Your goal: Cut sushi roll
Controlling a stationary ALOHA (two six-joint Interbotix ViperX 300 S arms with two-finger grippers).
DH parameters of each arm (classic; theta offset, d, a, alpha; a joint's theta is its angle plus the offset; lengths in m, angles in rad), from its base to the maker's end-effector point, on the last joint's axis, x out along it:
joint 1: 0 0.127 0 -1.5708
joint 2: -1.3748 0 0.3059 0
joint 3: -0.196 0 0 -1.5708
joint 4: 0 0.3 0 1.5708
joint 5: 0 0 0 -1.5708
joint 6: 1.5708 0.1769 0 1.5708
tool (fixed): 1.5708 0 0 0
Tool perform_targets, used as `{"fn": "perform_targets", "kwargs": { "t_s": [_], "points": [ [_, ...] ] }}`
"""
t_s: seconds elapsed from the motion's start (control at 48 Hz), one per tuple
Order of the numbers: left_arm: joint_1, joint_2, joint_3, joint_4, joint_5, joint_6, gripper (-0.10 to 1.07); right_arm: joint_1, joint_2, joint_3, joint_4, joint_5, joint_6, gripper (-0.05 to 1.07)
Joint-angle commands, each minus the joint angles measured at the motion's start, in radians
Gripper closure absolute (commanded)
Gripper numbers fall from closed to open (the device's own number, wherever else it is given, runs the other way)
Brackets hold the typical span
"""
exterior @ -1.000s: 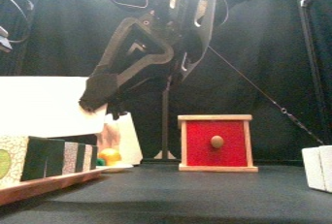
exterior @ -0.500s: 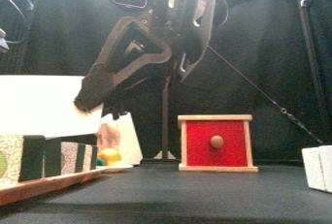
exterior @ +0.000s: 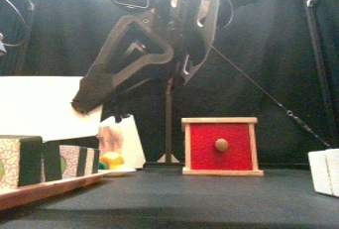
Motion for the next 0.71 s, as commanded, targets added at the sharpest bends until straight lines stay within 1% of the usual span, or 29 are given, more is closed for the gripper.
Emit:
{"fn": "perform_targets", "kwargs": {
  "t_s": [0.0,0.688],
  "points": [
    [-0.002,0.005,-0.003,-0.005,-0.006,0.003,0.57,0.017,-0.002,0.003,0.006,0.005,0.000,0.65],
    [0.000,0.012,-0.003,-0.006,-0.035,0.003,0.57,0.017,0.012,0.006,0.011,-0.012,0.002,0.65]
  ]
}}
